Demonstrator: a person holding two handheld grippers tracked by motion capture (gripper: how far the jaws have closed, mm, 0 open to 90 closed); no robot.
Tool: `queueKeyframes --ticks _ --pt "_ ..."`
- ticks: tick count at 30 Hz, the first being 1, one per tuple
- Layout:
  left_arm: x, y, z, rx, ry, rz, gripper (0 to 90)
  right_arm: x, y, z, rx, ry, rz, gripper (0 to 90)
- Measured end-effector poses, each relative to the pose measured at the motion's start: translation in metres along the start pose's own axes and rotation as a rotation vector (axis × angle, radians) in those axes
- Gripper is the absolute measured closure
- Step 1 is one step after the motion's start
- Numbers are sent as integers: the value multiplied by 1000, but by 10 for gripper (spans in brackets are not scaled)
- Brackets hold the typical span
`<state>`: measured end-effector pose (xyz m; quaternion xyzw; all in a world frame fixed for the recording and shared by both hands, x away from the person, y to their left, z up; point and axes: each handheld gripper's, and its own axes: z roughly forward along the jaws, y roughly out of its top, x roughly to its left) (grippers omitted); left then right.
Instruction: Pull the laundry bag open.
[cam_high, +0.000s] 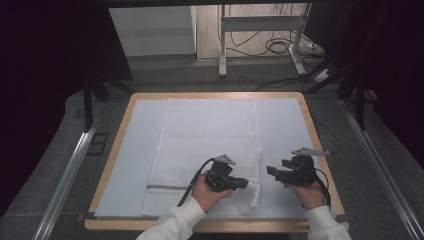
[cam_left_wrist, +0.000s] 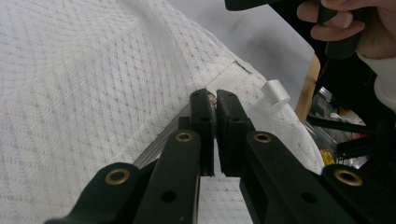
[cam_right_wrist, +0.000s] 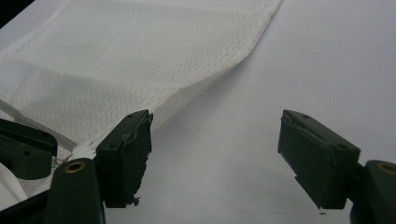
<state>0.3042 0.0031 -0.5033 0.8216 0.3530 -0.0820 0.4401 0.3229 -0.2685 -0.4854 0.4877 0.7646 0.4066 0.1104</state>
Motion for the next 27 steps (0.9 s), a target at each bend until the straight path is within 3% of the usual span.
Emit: queueKeyframes --ticks 11,22,27 --pt "0 -1 1 -1 0 2 870 11 2 10 49 137 118 245" --pt "-1 -1 1 -2 1 6 869 16 0 26 110 190 217 255" --pt "-2 -1 3 1 2 11 869 21 1 35 138 192 209 292"
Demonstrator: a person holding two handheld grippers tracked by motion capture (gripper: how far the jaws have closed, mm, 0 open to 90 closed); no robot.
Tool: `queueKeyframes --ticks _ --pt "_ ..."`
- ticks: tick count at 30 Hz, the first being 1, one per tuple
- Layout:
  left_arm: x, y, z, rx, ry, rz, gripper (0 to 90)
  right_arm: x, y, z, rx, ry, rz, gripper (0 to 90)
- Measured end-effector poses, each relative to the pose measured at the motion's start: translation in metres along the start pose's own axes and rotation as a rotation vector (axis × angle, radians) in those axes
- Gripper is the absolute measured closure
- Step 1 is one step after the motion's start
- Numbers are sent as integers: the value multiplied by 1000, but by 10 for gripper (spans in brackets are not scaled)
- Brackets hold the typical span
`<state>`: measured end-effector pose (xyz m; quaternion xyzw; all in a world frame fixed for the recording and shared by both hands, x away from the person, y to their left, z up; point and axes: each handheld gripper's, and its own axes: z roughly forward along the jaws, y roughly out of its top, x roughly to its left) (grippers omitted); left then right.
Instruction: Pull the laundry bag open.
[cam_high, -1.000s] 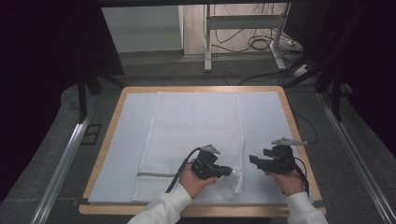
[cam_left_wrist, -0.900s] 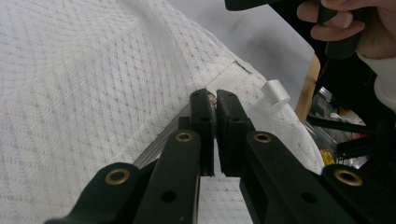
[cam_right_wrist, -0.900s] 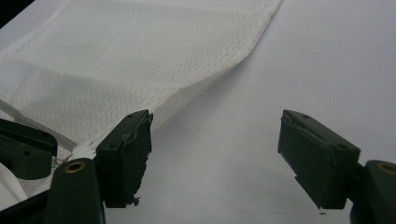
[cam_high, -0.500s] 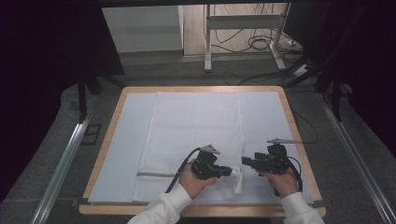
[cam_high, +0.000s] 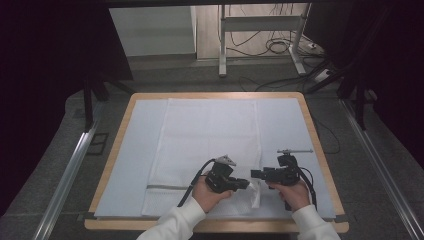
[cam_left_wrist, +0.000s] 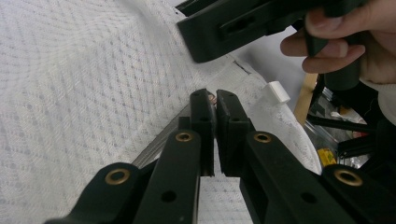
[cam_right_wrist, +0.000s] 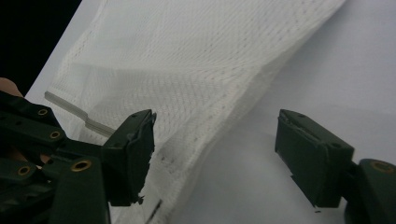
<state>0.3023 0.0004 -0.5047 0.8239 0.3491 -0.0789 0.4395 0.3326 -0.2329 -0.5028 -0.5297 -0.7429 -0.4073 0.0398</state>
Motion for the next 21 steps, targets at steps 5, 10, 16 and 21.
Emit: queueKeyframes --ticks 5,10,16,21 --pt "-1 0 2 0 3 3 869 4 1 8 20 8 -5 339" --pt "-1 0 2 2 3 8 869 5 1 14 34 10 1 358" --pt "-2 0 3 6 1 11 870 5 2 20 37 24 21 438" --pt "-1 0 3 8 1 10 869 4 2 23 47 53 31 593"
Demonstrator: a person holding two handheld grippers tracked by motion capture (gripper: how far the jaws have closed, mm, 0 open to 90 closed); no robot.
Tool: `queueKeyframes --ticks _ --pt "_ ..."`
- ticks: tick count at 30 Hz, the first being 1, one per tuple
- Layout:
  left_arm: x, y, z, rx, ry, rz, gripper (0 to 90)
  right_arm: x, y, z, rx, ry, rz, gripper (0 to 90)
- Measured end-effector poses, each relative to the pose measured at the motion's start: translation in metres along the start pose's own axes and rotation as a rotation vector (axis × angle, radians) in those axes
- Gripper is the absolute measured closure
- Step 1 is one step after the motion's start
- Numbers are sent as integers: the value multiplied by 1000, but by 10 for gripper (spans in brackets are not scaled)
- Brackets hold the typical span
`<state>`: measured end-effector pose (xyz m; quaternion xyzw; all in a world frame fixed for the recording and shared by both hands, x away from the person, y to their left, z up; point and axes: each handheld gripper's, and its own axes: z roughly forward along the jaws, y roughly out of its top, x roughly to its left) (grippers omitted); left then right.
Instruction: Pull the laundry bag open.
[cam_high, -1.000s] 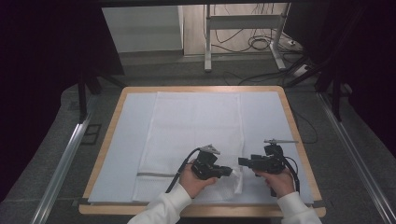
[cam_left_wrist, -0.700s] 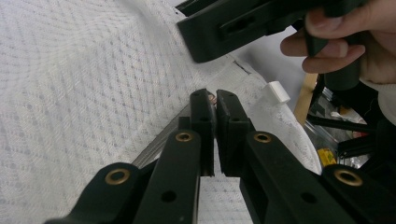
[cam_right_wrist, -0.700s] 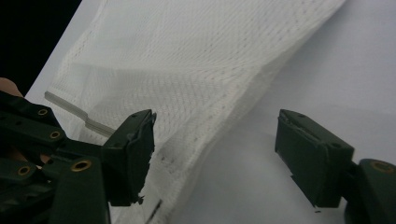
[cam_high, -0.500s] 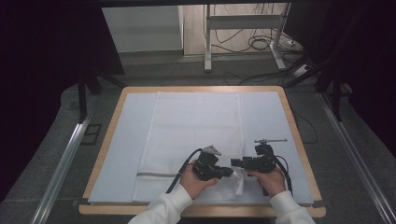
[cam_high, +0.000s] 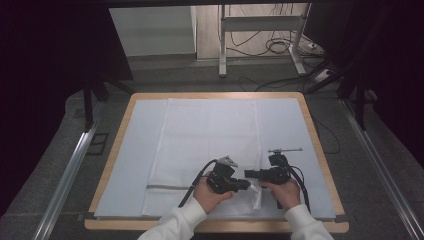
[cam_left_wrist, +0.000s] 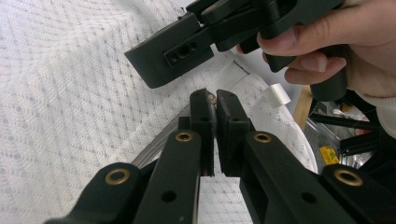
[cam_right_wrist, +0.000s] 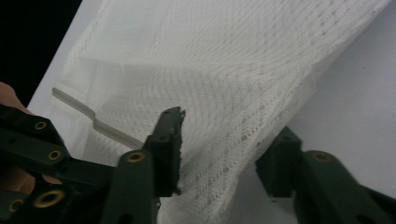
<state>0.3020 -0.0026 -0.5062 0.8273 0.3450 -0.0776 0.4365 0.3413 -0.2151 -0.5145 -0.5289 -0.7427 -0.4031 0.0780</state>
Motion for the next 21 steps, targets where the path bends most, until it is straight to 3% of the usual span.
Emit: queueKeyframes --ticks 5,11,21 --pt "0 0 1 1 3 -1 869 -2 0 1 24 38 4 722" --pt "1 0 2 5 4 -1 869 0 -1 4 45 43 -11 860" --pt "1 -2 2 3 6 -4 869 0 0 3 60 47 -38 884"
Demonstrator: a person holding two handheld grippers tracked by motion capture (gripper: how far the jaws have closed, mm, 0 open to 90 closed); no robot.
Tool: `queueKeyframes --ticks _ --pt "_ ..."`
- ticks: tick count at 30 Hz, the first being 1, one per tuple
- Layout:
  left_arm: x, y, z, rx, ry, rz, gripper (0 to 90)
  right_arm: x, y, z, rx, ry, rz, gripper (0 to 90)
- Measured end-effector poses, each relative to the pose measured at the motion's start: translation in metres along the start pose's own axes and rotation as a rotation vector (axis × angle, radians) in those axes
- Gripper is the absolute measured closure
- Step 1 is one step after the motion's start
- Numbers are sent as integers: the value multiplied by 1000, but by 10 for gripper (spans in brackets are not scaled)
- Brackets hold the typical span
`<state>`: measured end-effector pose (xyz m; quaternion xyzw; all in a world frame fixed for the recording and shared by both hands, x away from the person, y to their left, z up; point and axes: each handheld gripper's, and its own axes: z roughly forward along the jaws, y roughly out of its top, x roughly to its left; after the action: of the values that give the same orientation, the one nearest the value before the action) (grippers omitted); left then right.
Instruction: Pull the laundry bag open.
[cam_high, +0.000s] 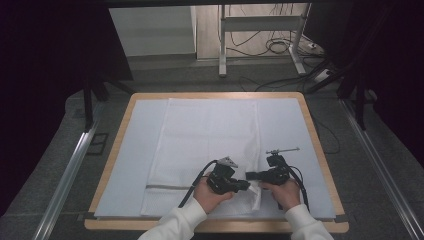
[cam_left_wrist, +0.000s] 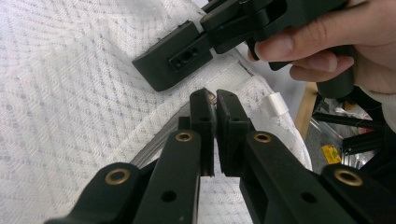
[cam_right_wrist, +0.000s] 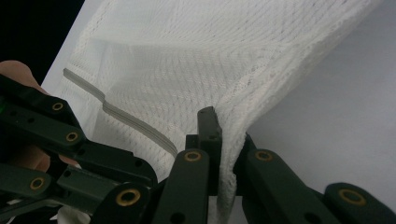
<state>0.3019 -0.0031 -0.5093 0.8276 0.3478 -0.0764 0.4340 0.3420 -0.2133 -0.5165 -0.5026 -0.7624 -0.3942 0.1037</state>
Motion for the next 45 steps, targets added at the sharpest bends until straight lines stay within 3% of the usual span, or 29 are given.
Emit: queueKeyframes --ticks 23,28,31,45 --pt "18 -9 2 25 -39 -45 871 1 -1 -2 21 40 -38 887" --pt "20 -11 3 37 -24 -42 871 1 -2 -3 29 42 -44 888" --pt "27 -14 3 37 -45 -74 871 1 -2 -5 27 45 -47 888" --pt "31 -17 -7 42 -19 -63 871 -1 -2 -6 25 45 -50 888"
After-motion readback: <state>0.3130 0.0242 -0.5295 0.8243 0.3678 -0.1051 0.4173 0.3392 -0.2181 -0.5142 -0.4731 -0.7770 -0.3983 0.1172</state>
